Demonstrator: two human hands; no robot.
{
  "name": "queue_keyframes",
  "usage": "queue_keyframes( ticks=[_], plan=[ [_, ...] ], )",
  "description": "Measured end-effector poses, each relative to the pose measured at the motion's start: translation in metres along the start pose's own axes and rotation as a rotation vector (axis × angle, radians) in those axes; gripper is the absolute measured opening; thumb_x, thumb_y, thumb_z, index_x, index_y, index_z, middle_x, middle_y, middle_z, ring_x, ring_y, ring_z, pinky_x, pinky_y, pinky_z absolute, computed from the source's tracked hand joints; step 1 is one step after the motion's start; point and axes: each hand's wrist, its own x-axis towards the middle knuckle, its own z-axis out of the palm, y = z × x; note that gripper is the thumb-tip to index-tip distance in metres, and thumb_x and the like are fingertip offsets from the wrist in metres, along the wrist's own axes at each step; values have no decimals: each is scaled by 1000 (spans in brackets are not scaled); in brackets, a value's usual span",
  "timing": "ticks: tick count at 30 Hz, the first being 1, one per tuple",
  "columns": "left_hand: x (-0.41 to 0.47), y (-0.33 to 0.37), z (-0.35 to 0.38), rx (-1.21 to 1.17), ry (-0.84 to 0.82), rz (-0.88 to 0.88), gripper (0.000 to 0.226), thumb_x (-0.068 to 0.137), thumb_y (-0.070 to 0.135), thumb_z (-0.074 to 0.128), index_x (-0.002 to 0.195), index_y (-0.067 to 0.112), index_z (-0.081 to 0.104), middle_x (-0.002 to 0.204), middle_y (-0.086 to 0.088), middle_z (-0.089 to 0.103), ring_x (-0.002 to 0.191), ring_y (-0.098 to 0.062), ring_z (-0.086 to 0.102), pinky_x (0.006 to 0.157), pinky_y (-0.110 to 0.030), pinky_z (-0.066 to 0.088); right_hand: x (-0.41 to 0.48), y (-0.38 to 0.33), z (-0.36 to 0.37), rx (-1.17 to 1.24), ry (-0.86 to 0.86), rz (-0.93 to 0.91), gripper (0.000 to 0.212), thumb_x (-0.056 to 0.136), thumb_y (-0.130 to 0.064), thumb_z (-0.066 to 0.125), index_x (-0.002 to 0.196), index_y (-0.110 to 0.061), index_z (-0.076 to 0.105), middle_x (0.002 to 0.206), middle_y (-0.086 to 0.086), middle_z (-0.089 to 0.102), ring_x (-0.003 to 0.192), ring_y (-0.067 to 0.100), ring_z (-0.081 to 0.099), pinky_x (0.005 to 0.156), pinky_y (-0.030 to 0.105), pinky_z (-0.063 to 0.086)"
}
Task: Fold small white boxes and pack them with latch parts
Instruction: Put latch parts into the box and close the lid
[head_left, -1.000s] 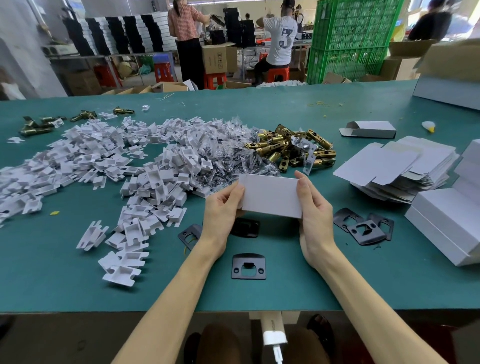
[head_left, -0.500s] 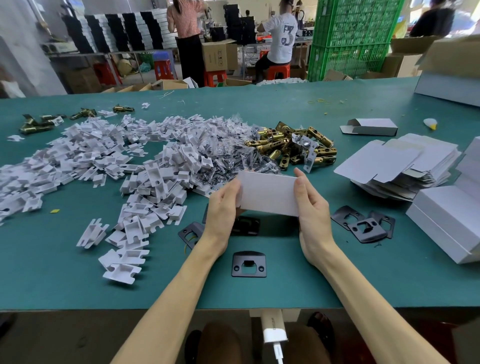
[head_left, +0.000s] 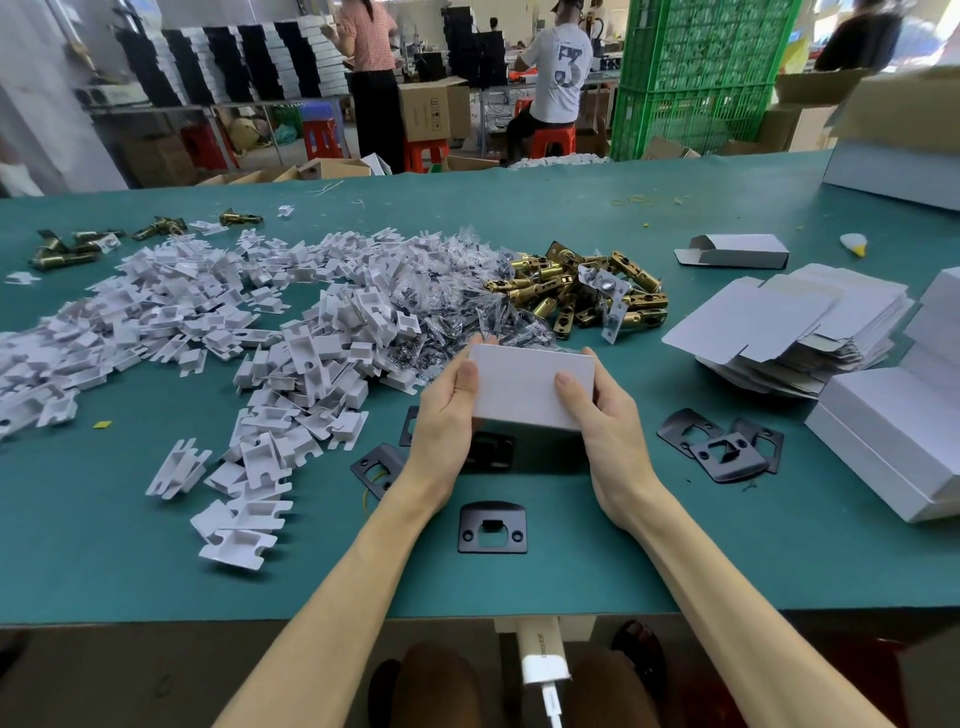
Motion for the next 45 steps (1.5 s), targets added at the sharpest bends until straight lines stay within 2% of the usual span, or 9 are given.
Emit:
queue_keyframes(
  ticks=[7, 11, 16, 26, 29, 33, 38, 42, 45],
  plan=[
    [-3, 5, 2, 19, -53, -49, 62, 106, 46, 40, 159, 13, 37, 153, -8, 53, 138, -20, 54, 117, -43, 43, -8, -6, 8, -108, -81, -8, 59, 97, -39, 65, 146, -15, 40, 133, -1, 62, 122, 13, 60, 110, 43, 46],
    [0, 3, 0, 44, -52, -49, 53, 112, 27, 42, 161, 11, 32, 157, -7, 48, 142, -21, 50, 120, -46, 39, -7, -6, 8, -133, -104, -18, 75, 91, -39, 73, 150, -14, 33, 134, 0, 60, 123, 11, 58, 111, 41, 46],
    [0, 0, 1, 99, -58, -9, 54, 112, 26, 42, 162, 13, 30, 161, 0, 44, 144, -12, 46, 121, -34, 38, -6, -1, 7, -177, -116, -31, 74, 90, -24, 77, 147, -15, 30, 125, -11, 58, 108, -9, 58, 94, 16, 50],
    [4, -7, -1, 81, -93, -24, 54, 111, 27, 44, 162, 15, 31, 157, -1, 49, 142, -13, 48, 120, -32, 38, -6, -3, 9, -239, -107, -11, 136, 67, -22, 96, 161, -20, -2, 146, 0, 45, 134, 13, 48, 115, 34, 41],
    [5, -7, -3, 34, -74, -69, 45, 112, 23, 43, 155, 10, 43, 144, -9, 61, 135, -27, 56, 116, -47, 44, -4, -1, 11, -326, -99, -44, 129, 68, -22, 96, 160, -16, 5, 147, 5, 41, 138, 18, 42, 119, 36, 35],
    [4, -3, -5, -46, -50, -118, 39, 112, 18, 43, 148, 6, 52, 137, -17, 65, 122, -28, 62, 103, -43, 53, -7, -3, 16, -454, -62, -95, 122, 67, -30, 96, 157, -8, 16, 134, 0, 29, 123, 3, 31, 104, 6, 25],
    [2, 6, -8, -175, -45, -163, 31, 107, 15, 52, 134, 8, 65, 127, -7, 70, 103, -15, 66, 76, -27, 61, -18, -20, 16, -865, 54, -274, 118, 69, -57, 85, 158, -14, 21, 142, 1, 36, 131, 20, 31, 111, 38, 25],
    [-4, 8, -7, -107, -105, -155, 25, 106, 26, 56, 118, 26, 77, 111, -1, 75, 91, -14, 69, 69, -29, 59, -37, -41, 0, -1169, -112, -375, 89, 83, -61, 69, 157, -26, 32, 124, 1, 45, 120, 25, 41, 99, 37, 26],
    [-5, 10, -7, -126, -115, -133, 41, 110, 39, 44, 119, 14, 76, 113, -9, 78, 97, -27, 75, 74, -30, 62, -52, -65, -23, -1183, -40, -394, 77, 88, -62, 62, 155, -34, 37, 115, 1, 43, 111, 22, 39, 94, 36, 27]
  ],
)
